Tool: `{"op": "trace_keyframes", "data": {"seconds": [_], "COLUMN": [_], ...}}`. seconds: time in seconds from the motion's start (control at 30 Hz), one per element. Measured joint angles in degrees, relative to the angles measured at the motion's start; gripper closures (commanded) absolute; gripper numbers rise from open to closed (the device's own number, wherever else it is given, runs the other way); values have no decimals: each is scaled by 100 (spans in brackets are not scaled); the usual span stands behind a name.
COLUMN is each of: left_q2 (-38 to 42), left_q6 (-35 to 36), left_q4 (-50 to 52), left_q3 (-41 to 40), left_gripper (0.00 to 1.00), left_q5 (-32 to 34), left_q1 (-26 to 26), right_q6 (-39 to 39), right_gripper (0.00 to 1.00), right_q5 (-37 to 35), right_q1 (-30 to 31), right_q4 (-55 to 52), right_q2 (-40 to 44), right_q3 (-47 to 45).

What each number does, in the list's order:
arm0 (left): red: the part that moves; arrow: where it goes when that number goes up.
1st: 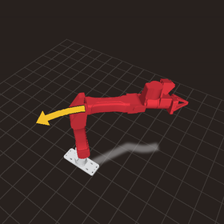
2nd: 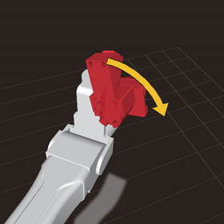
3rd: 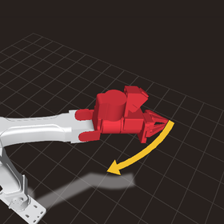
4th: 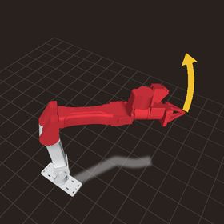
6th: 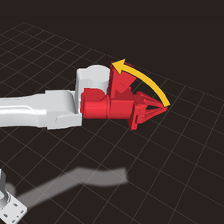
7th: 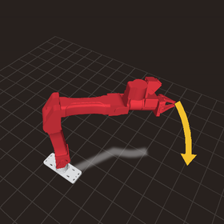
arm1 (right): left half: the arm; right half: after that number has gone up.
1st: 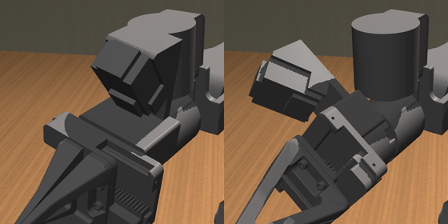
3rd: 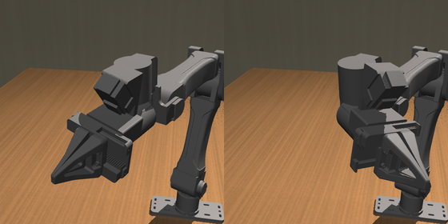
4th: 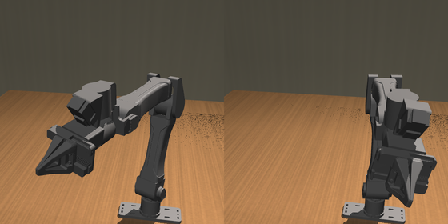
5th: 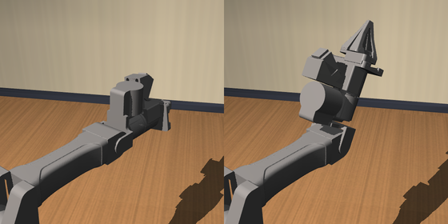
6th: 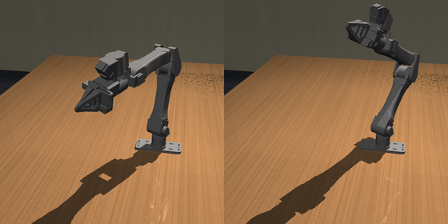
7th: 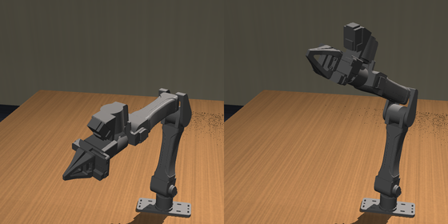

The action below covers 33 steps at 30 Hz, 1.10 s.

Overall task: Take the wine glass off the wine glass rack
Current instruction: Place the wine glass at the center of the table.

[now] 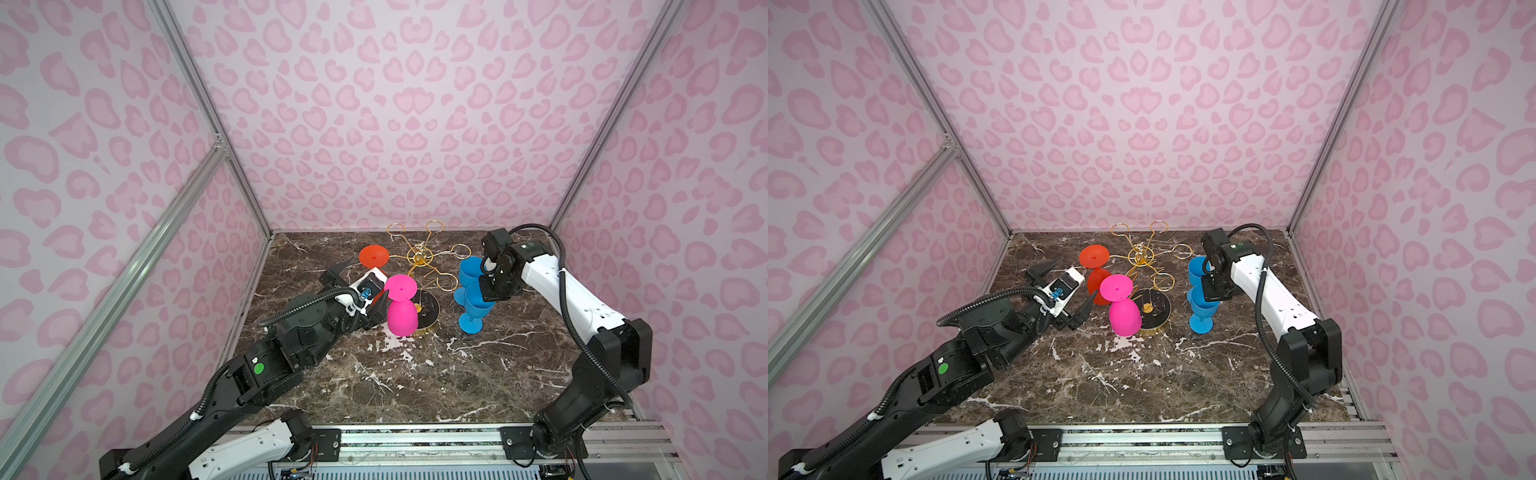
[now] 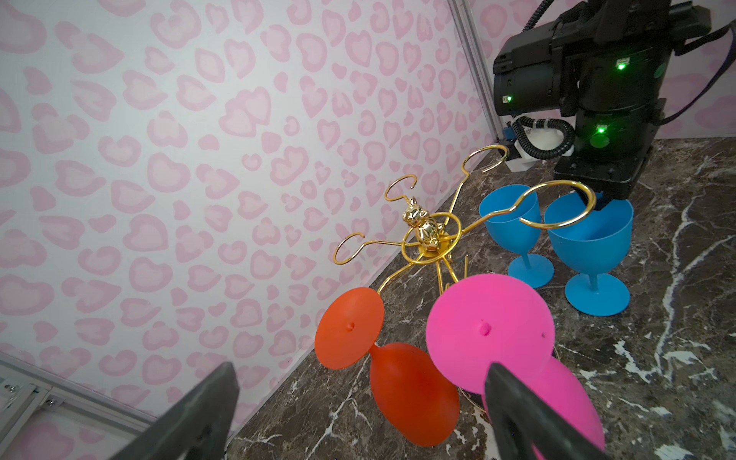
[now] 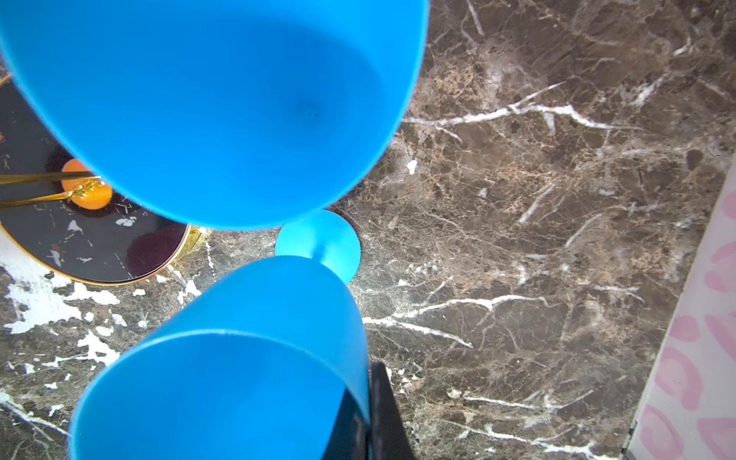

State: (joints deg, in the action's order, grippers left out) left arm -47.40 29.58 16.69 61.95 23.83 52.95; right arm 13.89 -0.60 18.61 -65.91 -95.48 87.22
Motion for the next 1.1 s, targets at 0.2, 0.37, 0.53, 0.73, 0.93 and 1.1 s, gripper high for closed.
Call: {"op": "trace_keyframes", "data": {"seconds": [0.2,0.37,0.53,0.73,0.93,1.1], "left_q2": [0,-4,-4,-4,-4,-7], "left_q6": [-26,-61,-63,-63,-63,-63], "left_q4": [37,39,39,39,39,39], "left_q3": [0,0,0,0,0,2], "left_gripper": [2,2,2,2,2,2], "left_q5": [-2,-2,-2,-4,-4,-4], "left_q1": [0,0,0,0,0,0], "right_q6": [0,0,0,0,2,2], "right_gripper": [95,90,83,82,79,73], "right_q5": [2,2,2,2,4,4], "right_q1": [2,2,2,4,4,2], "right_q4": [0,-4,-13,-22,-31,-105], "right_q2": [-4,-9,-9,-9,-9,-9], "right_q3": [0,0,33,42,50,151]}}
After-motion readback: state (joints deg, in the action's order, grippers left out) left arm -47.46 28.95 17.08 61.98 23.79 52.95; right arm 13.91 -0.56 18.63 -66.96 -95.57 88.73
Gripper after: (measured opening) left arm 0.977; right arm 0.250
